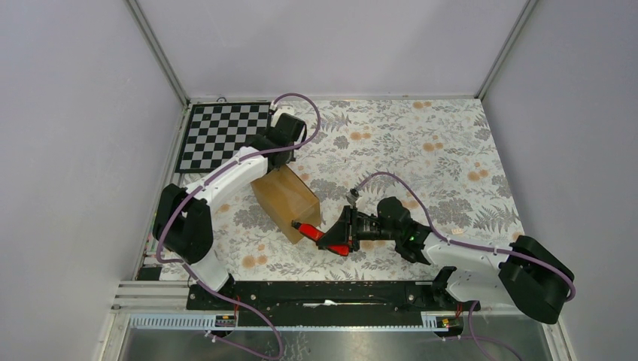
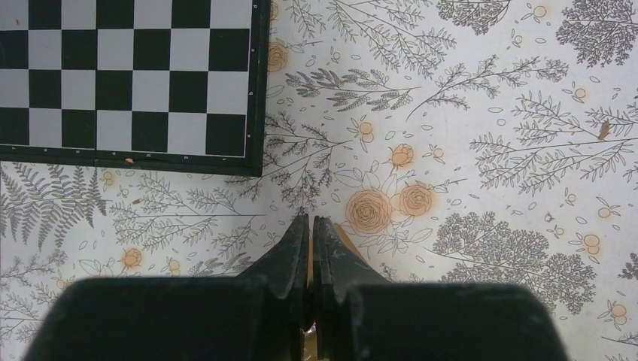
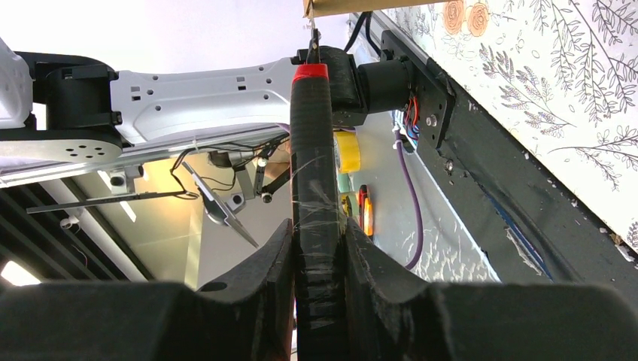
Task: Unpack the express box
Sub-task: Cut the express box at the center of the board.
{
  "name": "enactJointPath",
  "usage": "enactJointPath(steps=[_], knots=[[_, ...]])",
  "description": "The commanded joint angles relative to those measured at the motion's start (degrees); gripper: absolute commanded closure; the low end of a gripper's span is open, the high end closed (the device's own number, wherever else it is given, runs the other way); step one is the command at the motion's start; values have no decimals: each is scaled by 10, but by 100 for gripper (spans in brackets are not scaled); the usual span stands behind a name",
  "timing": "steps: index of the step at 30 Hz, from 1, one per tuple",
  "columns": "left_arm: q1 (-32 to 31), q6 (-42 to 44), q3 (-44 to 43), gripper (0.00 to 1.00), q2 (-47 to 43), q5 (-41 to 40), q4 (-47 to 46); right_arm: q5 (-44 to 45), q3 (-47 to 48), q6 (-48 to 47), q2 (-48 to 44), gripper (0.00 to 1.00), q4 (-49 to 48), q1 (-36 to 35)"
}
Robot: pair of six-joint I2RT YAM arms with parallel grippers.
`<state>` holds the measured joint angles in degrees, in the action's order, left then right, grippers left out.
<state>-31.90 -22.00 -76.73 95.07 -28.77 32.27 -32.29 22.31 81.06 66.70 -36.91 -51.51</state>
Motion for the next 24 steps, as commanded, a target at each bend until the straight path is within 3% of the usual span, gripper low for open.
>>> enactJointPath(steps=[1, 5, 24], knots=[[-9, 1, 26, 100, -4, 54, 56, 136, -2, 2, 17, 100, -29, 13], [-9, 1, 29, 100, -4, 62, 53, 147, -18, 22, 18, 100, -75, 13], [-9, -2, 54, 100, -24, 99, 45, 209, -10, 19, 20, 100, -21, 13]])
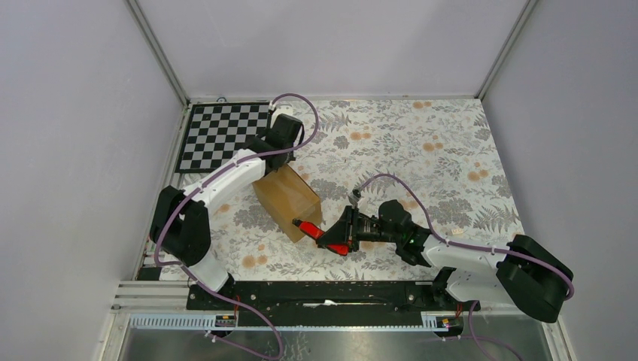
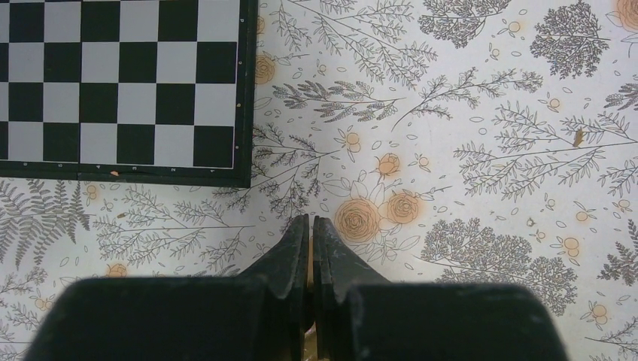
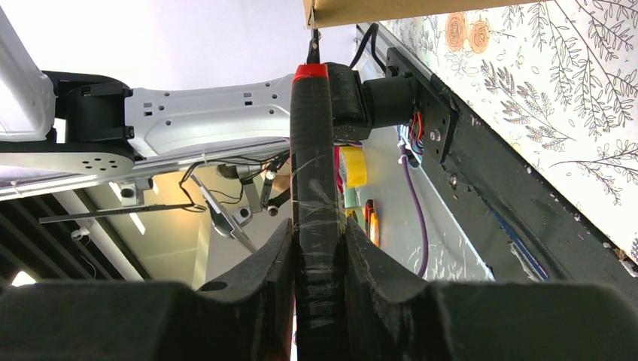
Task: Unpack the express box
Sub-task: Cut the express box at the center of the board.
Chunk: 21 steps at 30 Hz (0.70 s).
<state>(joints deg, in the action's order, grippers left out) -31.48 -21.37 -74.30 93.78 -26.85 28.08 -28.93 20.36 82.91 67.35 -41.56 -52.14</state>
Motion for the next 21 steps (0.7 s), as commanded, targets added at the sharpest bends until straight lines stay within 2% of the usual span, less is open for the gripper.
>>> enactJointPath(steps=[1, 6, 7, 11, 14, 15, 21], knots=[[-13, -7, 30, 100, -13, 80, 86, 176, 12, -2, 15, 100, 32, 18], [-13, -5, -5, 100, -14, 78, 96, 164, 26, -7, 19, 100, 59, 14], [-13, -6, -18, 97, -12, 79, 101, 161, 28, -8, 20, 100, 62, 14], [-13, -11, -73, 70, 0, 85, 108, 150, 28, -3, 21, 100, 65, 13], [-13, -13, -105, 58, 15, 93, 114, 145, 29, -3, 20, 100, 73, 13], [-13, -14, -113, 55, 18, 97, 117, 144, 29, -3, 20, 100, 73, 13], [-13, -22, -150, 51, 27, 115, 117, 133, 37, -5, 30, 100, 74, 13]])
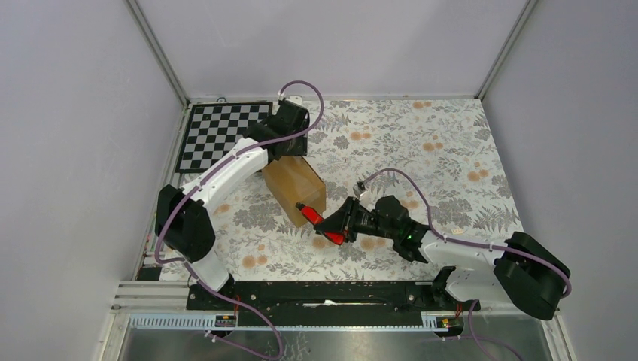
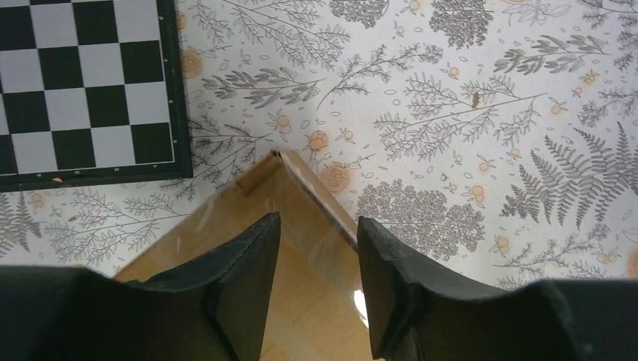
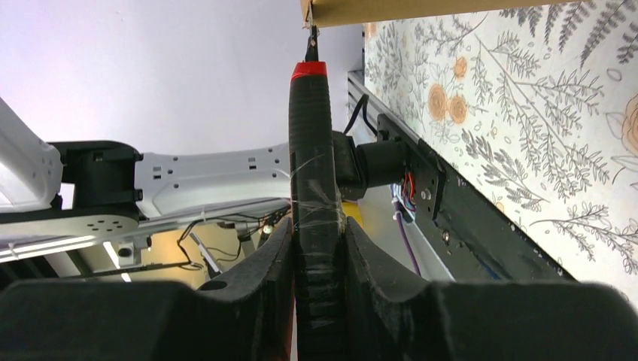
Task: Unpack the express box
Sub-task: Cut the express box at the center of the board.
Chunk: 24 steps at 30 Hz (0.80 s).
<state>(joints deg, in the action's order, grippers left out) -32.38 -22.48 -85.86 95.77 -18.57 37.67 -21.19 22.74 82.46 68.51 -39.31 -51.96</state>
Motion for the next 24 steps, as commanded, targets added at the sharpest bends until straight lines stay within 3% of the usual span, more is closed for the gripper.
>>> enactJointPath(steps=[1, 15, 24], knots=[[-4, -12, -40, 51, 9, 36, 20, 54, 13, 1, 22, 100, 49, 12], [-52, -43, -125, 52, 78, 99, 18, 54, 23, 2, 39, 100, 47, 12], [-70, -43, -77, 81, 92, 55, 44, 86, 15, -3, 11, 100, 83, 12]])
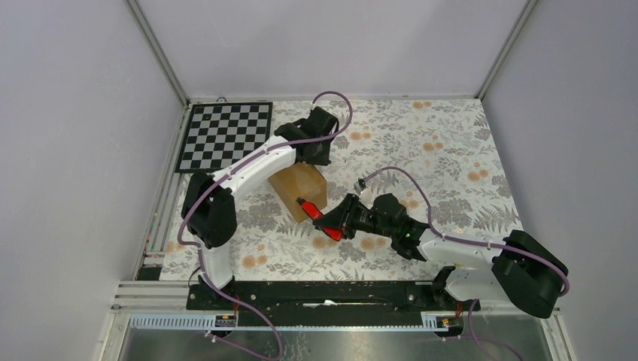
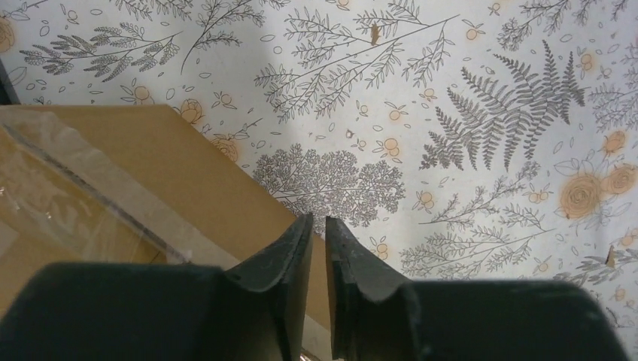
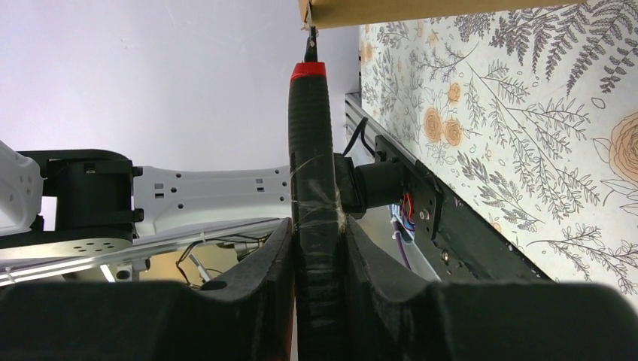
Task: Unpack the express box
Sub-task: Cut the express box at the center of the board.
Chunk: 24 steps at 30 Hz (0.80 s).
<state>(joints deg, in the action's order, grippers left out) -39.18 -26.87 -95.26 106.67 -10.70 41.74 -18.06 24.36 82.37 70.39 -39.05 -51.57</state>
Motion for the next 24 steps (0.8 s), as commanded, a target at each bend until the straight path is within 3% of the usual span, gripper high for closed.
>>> enactJointPath(steps=[1, 8, 24], knots=[[-2, 3, 23, 83, -18, -27, 4, 56, -2, -3, -11, 100, 83, 8], [-7, 38, 49, 100, -24, -27, 16, 59, -2, -7, -23, 100, 93, 7], [-26, 116, 171, 100, -105, 89, -17, 70, -16, -12, -55, 100, 128, 8]])
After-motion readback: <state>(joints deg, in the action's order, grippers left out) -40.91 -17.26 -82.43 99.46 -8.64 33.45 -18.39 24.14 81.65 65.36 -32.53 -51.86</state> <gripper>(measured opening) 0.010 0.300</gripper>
